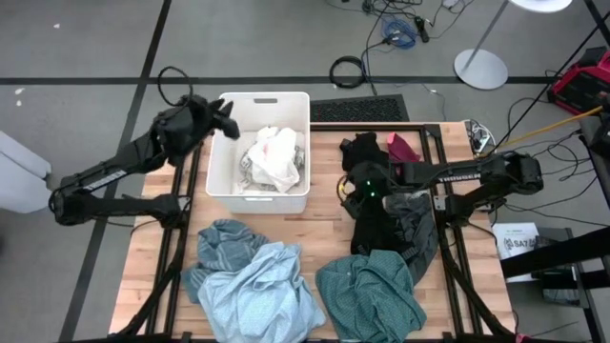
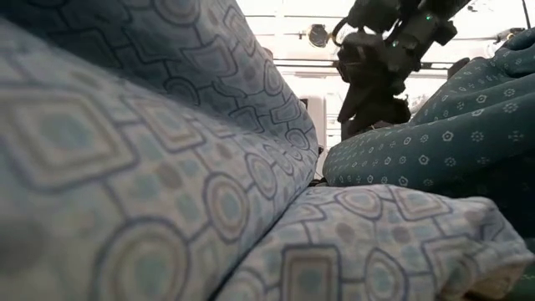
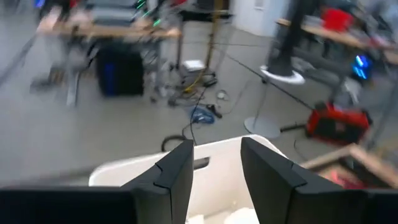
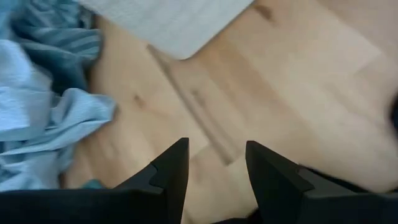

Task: Sort clothes
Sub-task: Put the green shirt into the white laundry bin

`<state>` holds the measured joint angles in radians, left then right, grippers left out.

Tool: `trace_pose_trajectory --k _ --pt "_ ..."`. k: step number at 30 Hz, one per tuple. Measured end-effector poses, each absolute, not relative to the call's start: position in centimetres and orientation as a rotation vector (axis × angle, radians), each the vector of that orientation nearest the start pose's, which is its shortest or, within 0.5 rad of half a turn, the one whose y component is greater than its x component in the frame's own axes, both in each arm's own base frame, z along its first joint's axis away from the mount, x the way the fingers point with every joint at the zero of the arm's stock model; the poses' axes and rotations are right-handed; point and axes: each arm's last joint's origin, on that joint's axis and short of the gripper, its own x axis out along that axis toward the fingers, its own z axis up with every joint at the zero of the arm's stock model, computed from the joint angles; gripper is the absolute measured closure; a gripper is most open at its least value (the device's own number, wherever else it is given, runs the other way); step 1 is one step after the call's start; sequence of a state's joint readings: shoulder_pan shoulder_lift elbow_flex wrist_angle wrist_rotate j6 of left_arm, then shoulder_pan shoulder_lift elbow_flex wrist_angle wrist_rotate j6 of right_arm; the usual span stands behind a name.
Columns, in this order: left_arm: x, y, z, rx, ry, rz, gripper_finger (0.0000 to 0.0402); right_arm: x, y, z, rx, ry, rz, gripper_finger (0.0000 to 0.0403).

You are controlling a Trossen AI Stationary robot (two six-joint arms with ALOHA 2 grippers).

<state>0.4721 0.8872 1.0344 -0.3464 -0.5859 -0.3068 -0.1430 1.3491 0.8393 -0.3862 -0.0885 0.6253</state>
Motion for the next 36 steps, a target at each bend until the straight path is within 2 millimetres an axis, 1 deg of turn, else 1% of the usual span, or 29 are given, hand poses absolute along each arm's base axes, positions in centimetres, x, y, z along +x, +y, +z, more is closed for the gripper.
trace_pose_trajectory --k 3,8,11,14,18,23,26,30,33,36 --pt "14.5 10.6 38.2 -0.4 -0.017 1.15 0.0258 26.0 -4.8 21.7 0.657 0.861 -0.33 0.0255" --pt "13.7 12.1 37.9 -0.417 -0.017 1.245 0.0258 25.4 -6.9 21.7 0.587 0.866 -0.32 0.0255" --pt "13.2 12.7 37.9 -0.468 -0.064 1.29 0.0258 25.0 -8.2 21.7 0.562 0.872 -0.289 0.0255" --pt "12.8 13.2 37.9 -0.484 -0.079 1.313 0.0258 24.7 -9.2 21.5 0.567 0.878 -0.258 0.0255" --pt "12.5 13.5 37.8 -0.495 -0.074 1.305 0.0258 24.6 -9.9 20.9 0.596 0.898 -0.269 0.0255" --pt "12.6 13.5 37.7 -0.51 -0.031 1.221 0.0258 24.7 -9.9 20.5 0.623 0.917 -0.271 0.0255" --pt "12.7 13.2 37.4 -0.491 0.04 1.136 0.0258 24.9 -9.5 20.5 0.696 0.914 -0.275 0.0255" --pt "12.9 12.7 37.4 -0.461 0.122 0.951 0.0258 25.3 -8.7 20.5 0.838 0.897 -0.328 0.0255" --pt "13.0 12.2 37.3 -0.43 0.185 0.809 0.0258 26.0 -7.5 20.7 0.907 0.873 -0.329 0.0255" --pt "13.0 11.6 37.1 -0.414 0.238 0.671 0.0258 27.3 -5.4 21.3 0.889 0.81 -0.246 0.0255"
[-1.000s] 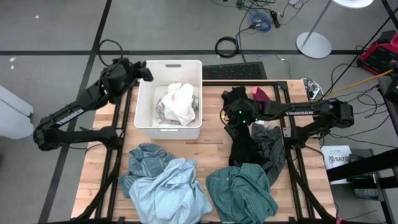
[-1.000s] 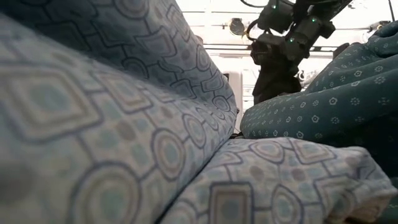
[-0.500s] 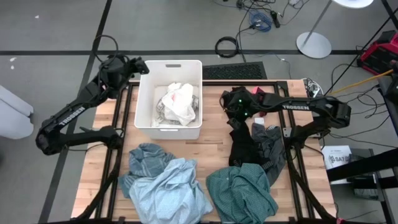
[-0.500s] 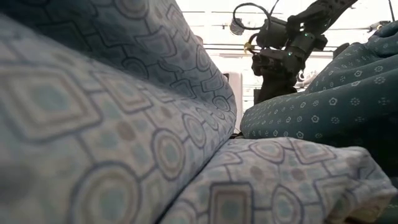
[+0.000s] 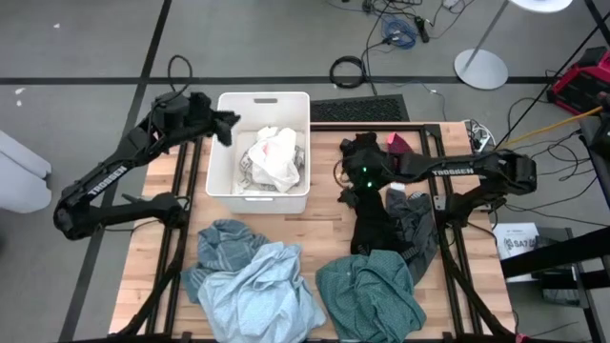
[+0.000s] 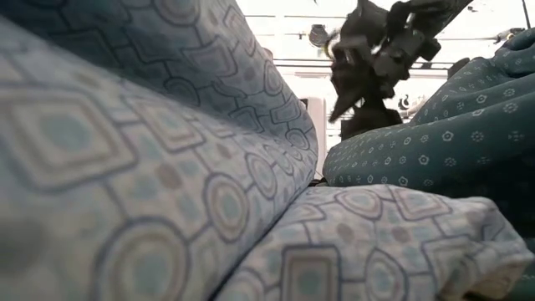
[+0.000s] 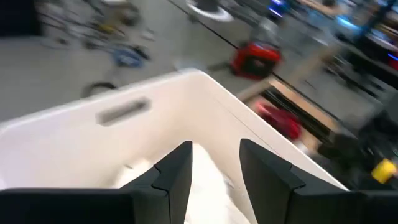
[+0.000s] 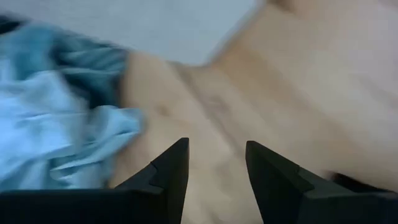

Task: Sort clothes
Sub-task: Put the green shirt into the white laundry bin

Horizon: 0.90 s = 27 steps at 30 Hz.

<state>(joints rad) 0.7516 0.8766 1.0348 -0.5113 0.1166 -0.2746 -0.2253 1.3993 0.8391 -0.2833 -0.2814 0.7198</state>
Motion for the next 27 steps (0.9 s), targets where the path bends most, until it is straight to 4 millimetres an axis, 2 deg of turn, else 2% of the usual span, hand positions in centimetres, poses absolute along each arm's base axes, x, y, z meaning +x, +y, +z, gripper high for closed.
trace_pose_trajectory --k 4,10,15,17,22,27 --pt "12.8 10.4 36.6 -0.432 0.318 0.533 0.0258 28.6 -2.3 21.9 0.905 0.717 -0.224 0.0255" --pt "12.5 8.2 36.0 -0.436 0.381 0.419 0.0258 29.4 2.3 22.9 1.064 0.585 -0.246 0.0255" --pt "12.2 6.5 36.3 -0.426 0.382 0.324 0.0258 29.5 6.8 24.3 1.064 0.426 -0.177 0.0255" --pt "12.3 5.9 36.4 -0.404 0.383 0.236 0.0258 29.3 8.1 24.7 1.072 0.379 -0.141 0.0255" --pt "13.0 4.9 36.3 -0.413 0.41 0.078 0.0258 28.6 10.1 24.4 1.056 0.441 -0.105 0.0255" --pt "14.2 5.0 36.1 -0.427 0.417 0.153 0.0258 27.2 10.4 22.7 1.073 0.603 -0.278 0.0266"
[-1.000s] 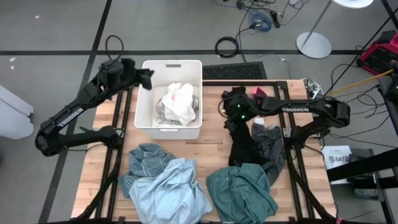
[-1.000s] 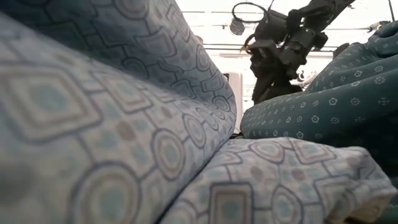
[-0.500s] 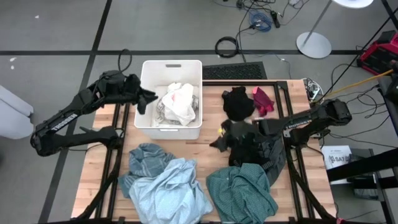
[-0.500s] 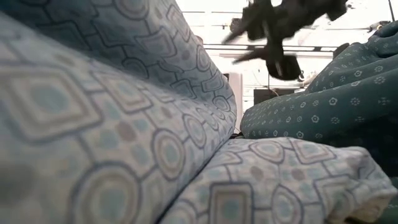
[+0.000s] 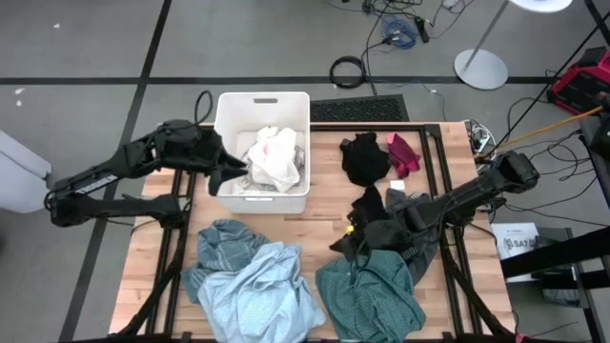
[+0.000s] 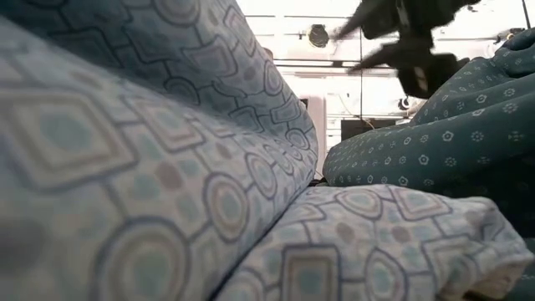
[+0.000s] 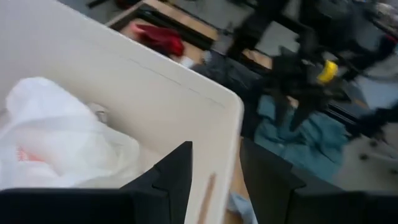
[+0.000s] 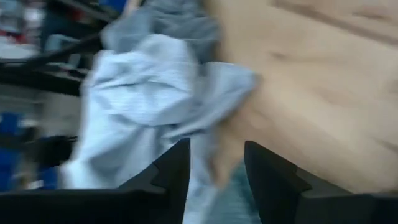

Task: Sort clothes
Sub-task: Put the green shirt into the white laundry bin

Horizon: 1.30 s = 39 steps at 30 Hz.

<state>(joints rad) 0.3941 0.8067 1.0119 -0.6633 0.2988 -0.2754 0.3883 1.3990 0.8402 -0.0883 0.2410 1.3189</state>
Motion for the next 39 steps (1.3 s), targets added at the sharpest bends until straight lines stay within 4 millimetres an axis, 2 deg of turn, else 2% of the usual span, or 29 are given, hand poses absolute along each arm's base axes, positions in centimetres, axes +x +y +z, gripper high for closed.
trace_pose_trajectory --k 3,6,10,14,17,22,27,32,35,39 --pt "15.3 5.3 36.1 -0.423 0.39 0.175 0.0258 26.5 9.9 21.9 1.04 0.631 -0.411 0.0283" --pt "16.5 5.6 36.1 -0.459 0.364 0.174 0.0258 25.9 8.7 22.2 1.016 0.676 -0.447 0.03" --pt "17.6 5.6 36.2 -0.515 0.332 0.162 0.0258 25.1 8.2 23.9 0.991 0.765 -0.245 0.0313" --pt "18.1 4.6 36.2 -0.507 0.342 0.106 0.0258 24.4 8.7 25.9 1.038 0.795 0.011 0.0311" --pt "18.2 4.1 36.2 -0.496 0.34 0.099 0.0258 23.7 9.1 26.7 1.071 0.805 0.081 0.03" --pt "18.5 3.9 36.1 -0.476 0.337 0.16 0.0258 23.0 9.5 25.9 1.198 0.958 0.01 0.0254" --pt "18.6 3.7 36.1 -0.458 0.337 0.187 0.0258 22.5 10.1 24.8 1.258 1.085 -0.085 0.0174" --pt "18.6 3.6 36.0 -0.437 0.342 0.179 0.0258 22.5 11.0 24.4 1.335 1.167 -0.079 0.0097" --pt "18.6 3.6 36.0 -0.431 0.346 0.179 0.0258 22.7 11.8 23.8 1.347 1.199 -0.096 0.0075" --pt "18.6 3.6 36.0 -0.43 0.347 0.179 0.0258 23.5 13.4 22.7 1.362 1.215 -0.069 0.007"
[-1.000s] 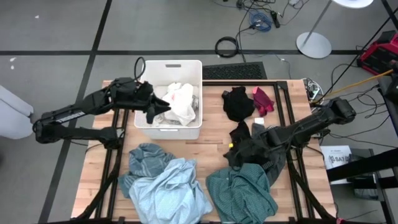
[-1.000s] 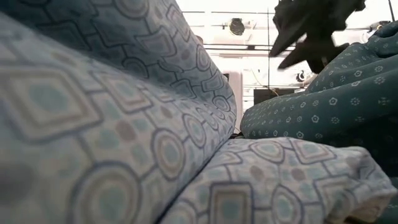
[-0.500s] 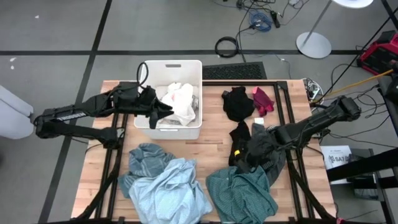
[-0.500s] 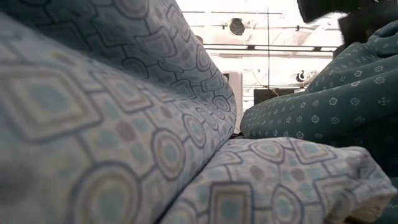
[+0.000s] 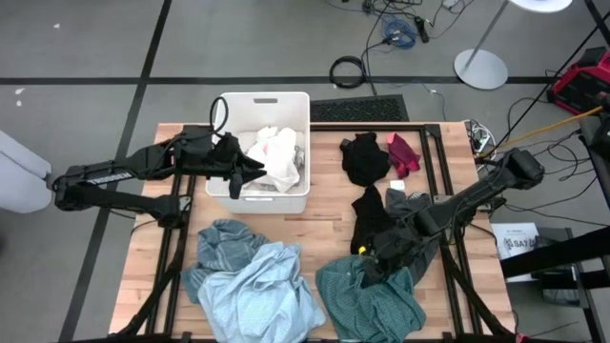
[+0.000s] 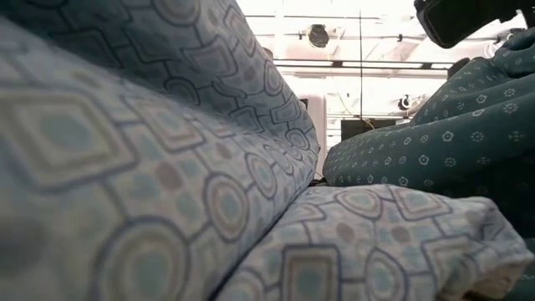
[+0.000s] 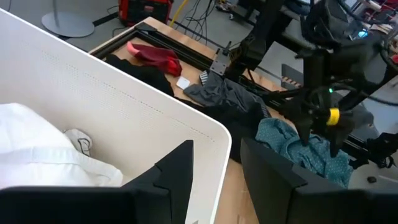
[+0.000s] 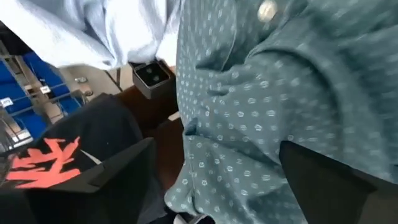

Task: Sort clothes
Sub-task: Put the green shirt into the white laundry bin

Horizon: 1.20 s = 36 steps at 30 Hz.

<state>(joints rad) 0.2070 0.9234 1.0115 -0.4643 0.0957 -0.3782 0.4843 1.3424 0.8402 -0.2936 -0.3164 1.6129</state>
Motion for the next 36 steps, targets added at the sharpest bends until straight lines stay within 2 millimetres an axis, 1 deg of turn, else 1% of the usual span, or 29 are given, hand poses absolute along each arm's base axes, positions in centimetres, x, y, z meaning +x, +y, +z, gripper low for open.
trace_pose_trajectory --k 2,4,8,10,12,14,15,17,19,20,21,23,25,28,32,36 --pt "18.6 3.6 36.0 -0.43 0.349 0.179 0.0258 24.0 14.3 21.8 1.368 1.234 -0.07 0.0072" --pt "18.6 3.6 36.0 -0.428 0.349 0.179 0.0258 24.2 14.8 20.6 1.349 1.277 -0.107 0.0077" --pt "18.6 3.6 36.0 -0.413 0.35 0.176 0.0258 24.5 15.5 17.9 1.339 1.364 -0.254 0.0091" --pt "18.6 3.6 36.0 -0.413 0.35 0.176 0.0258 24.6 15.8 16.9 1.335 1.39 -0.301 0.0105" --pt "18.6 3.6 36.0 -0.413 0.35 0.176 0.0258 24.7 16.0 16.0 1.322 1.408 -0.33 0.0128" --pt "18.6 3.6 36.0 -0.414 0.351 0.172 0.0258 24.8 16.1 15.5 1.317 1.416 -0.341 0.0167" --pt "18.6 3.6 36.0 -0.414 0.352 0.169 0.0258 24.9 16.2 15.4 1.32 1.414 -0.34 0.0192" --pt "18.6 3.6 36.0 -0.415 0.352 0.168 0.0258 25.0 16.2 15.4 1.317 1.402 -0.327 0.0258" --pt "18.6 3.6 36.0 -0.414 0.352 0.167 0.0258 25.1 16.2 15.5 1.312 1.383 -0.321 0.0335" --pt "18.6 3.6 36.0 -0.414 0.352 0.167 0.0258 25.1 16.2 15.6 1.31 1.376 -0.315 0.0366" --pt "18.6 3.6 36.0 -0.414 0.352 0.168 0.0258 25.2 16.2 15.7 1.309 1.367 -0.301 0.038" --pt "18.6 3.6 36.0 -0.415 0.352 0.167 0.0258 25.3 16.2 16.3 1.334 1.341 -0.273 0.0382" --pt "18.6 3.6 36.0 -0.414 0.352 0.167 0.0258 25.6 16.0 17.2 1.361 1.274 -0.225 0.0383" --pt "18.6 3.6 36.0 -0.404 0.353 0.163 0.0258 26.5 15.2 19.8 1.39 1.075 -0.126 0.0392" --pt "18.6 3.6 36.0 -0.382 0.355 0.158 0.0258 27.4 13.5 24.6 1.337 0.866 -0.032 0.0396" --pt "18.6 3.6 36.0 -0.382 0.354 0.158 0.0258 28.3 11.5 29.9 1.214 0.654 0.041 0.0396"
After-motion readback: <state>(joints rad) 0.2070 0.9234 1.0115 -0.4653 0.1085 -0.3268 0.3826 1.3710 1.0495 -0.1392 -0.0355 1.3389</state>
